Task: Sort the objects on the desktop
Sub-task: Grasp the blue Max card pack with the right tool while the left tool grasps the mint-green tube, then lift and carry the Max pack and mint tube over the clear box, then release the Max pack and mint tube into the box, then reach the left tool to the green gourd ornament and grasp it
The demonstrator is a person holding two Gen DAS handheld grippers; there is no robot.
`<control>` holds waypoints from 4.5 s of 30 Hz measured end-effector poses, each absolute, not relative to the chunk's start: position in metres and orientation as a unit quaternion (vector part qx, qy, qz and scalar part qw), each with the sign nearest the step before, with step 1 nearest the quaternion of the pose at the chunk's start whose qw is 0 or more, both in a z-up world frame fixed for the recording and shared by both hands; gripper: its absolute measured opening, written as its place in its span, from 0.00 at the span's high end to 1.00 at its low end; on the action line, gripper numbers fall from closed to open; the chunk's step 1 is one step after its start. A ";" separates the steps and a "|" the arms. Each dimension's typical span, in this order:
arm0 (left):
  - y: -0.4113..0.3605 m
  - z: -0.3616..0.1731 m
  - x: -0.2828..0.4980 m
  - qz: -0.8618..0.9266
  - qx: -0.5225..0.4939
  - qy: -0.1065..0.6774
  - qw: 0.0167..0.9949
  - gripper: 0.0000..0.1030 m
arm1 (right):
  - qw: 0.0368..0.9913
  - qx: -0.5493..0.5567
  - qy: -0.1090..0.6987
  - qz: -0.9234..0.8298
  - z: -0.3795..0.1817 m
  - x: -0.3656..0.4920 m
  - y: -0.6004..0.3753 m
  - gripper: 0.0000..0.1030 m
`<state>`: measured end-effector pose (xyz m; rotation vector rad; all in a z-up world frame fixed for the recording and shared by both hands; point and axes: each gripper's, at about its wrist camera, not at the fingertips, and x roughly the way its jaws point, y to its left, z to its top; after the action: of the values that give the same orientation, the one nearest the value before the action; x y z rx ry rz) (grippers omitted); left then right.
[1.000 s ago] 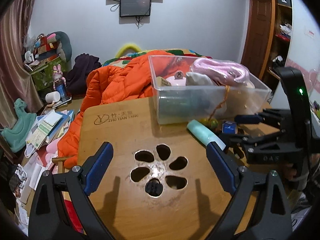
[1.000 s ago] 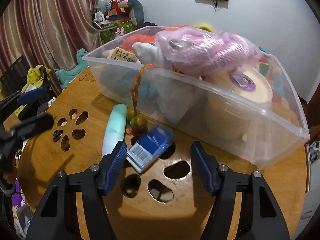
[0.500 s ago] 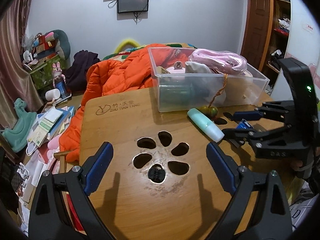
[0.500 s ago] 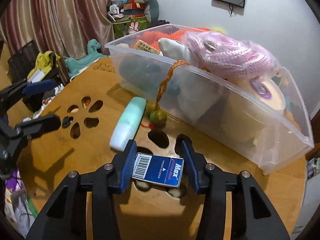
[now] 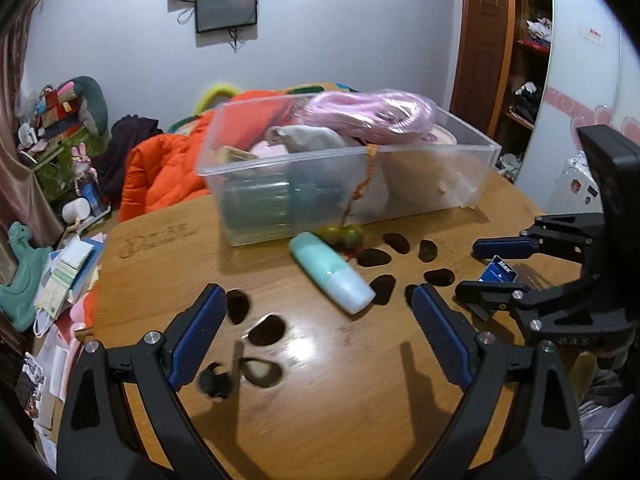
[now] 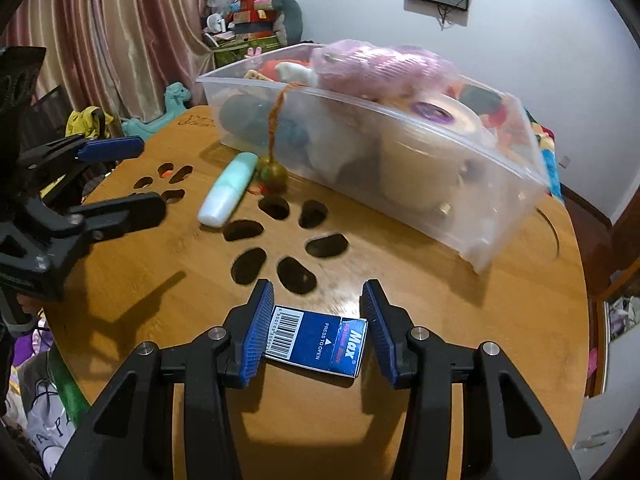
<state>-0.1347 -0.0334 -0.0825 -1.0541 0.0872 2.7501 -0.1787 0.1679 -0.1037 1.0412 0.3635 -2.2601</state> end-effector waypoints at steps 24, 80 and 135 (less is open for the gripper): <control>-0.031 -0.100 -0.183 0.911 -0.410 -0.009 0.040 0.58 | 0.302 0.361 0.137 -0.872 -0.110 -0.157 0.189 0.38; -0.061 -0.013 -0.200 0.953 -0.288 -0.069 0.064 0.77 | 0.274 0.248 0.030 -0.929 0.008 -0.272 0.231 0.55; -0.019 -0.083 -0.181 0.923 -0.374 -0.041 0.077 0.39 | 0.295 0.366 0.037 -0.882 -0.082 -0.199 0.199 0.49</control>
<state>-0.1807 -0.0191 -0.0831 -1.1198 -0.1225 2.7669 -0.1988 0.1987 -0.0817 0.9734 0.0977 -2.3467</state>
